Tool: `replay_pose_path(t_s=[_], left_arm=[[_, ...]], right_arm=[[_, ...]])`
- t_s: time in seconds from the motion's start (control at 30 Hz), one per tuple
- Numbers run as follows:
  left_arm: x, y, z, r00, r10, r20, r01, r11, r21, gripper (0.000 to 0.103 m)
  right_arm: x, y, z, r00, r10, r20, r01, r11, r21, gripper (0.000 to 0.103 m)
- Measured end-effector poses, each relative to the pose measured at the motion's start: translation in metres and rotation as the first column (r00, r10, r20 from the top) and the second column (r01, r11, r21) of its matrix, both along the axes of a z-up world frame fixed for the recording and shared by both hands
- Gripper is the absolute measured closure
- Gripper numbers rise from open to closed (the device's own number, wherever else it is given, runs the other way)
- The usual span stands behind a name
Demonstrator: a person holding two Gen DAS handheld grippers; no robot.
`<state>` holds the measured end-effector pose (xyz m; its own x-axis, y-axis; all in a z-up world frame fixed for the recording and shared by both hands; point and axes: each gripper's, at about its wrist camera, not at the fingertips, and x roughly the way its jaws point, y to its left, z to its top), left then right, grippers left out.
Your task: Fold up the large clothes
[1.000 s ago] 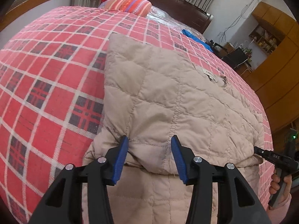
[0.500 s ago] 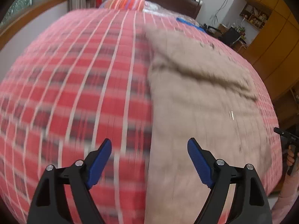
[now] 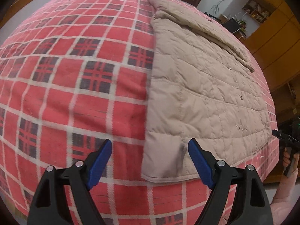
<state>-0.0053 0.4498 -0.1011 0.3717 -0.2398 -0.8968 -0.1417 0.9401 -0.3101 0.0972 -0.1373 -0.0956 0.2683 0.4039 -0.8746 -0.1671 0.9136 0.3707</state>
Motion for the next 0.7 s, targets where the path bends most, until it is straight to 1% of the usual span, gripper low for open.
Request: replay_pose_path(t_s=[0.07,0.1,0.13,0.17,0.2,0.23,0.3,0.33,0.4,0.43,0.5,0.53,0.6,0.7], left_arm=[[0.001,-0.004,-0.002,1.0,-0.009,-0.004,0.009,1.0,-0.001,0.019],[0.002,-0.006,-0.002,1.0,-0.014,-0.003,0.014,1.0,0.006,0.02],[0.003,-0.008,-0.002,1.0,-0.02,-0.002,0.02,1.0,0.008,0.021],[0.003,-0.009,-0.002,1.0,-0.025,-0.002,0.025,1.0,0.007,0.021],[0.003,-0.011,-0.003,1.0,-0.027,-0.002,0.027,1.0,0.004,0.023],[0.003,-0.012,-0.003,1.0,-0.03,-0.006,0.03,1.0,0.0,0.027],[0.005,-0.016,-0.004,0.999,-0.036,-0.011,0.036,0.999,0.002,0.04],[0.005,-0.018,-0.003,0.999,-0.04,-0.013,0.04,0.999,-0.002,0.044],[0.005,-0.018,-0.003,0.999,-0.042,-0.021,0.042,0.999,-0.012,0.058],[0.005,-0.018,-0.001,0.999,-0.042,-0.021,0.042,0.999,-0.01,0.062],[0.004,-0.018,0.0,0.999,-0.038,-0.019,0.038,0.999,-0.008,0.073],[0.003,-0.017,0.002,0.999,-0.033,-0.016,0.033,0.999,-0.016,0.076],[0.002,-0.016,0.007,1.0,-0.023,-0.004,0.023,0.999,-0.035,0.084],[-0.001,-0.017,0.022,0.999,-0.027,0.035,0.029,0.998,-0.059,0.091]], right_arm=[[0.002,0.001,-0.006,1.0,0.002,-0.012,-0.002,1.0,-0.008,0.047],[0.002,0.0,-0.009,1.0,0.004,-0.021,-0.004,1.0,-0.008,0.048],[0.002,0.0,-0.014,0.999,0.004,-0.033,-0.004,1.0,-0.006,0.055],[0.002,0.0,-0.017,0.999,0.003,-0.043,-0.003,1.0,-0.003,0.058],[0.003,-0.001,-0.021,0.998,0.005,-0.056,-0.004,1.0,0.01,0.064],[0.003,0.0,-0.023,0.998,0.008,-0.062,-0.007,1.0,0.022,0.068],[0.002,0.001,-0.025,0.998,0.012,-0.061,-0.011,1.0,0.022,0.072],[0.001,0.002,-0.025,0.998,0.016,-0.058,-0.014,1.0,0.023,0.076],[-0.001,0.002,-0.024,0.998,0.018,-0.053,-0.016,0.999,0.035,0.08],[-0.002,0.002,-0.023,0.999,0.018,-0.05,-0.017,0.999,0.036,0.081],[-0.004,0.004,-0.021,0.999,0.022,-0.042,-0.02,0.999,0.042,0.085],[-0.004,0.003,-0.02,0.999,0.021,-0.039,-0.019,0.999,0.046,0.086],[-0.005,0.003,-0.016,0.999,0.025,-0.028,-0.023,0.998,0.053,0.088],[-0.007,-0.002,-0.005,1.0,0.024,-0.004,-0.023,0.997,0.079,0.09]])
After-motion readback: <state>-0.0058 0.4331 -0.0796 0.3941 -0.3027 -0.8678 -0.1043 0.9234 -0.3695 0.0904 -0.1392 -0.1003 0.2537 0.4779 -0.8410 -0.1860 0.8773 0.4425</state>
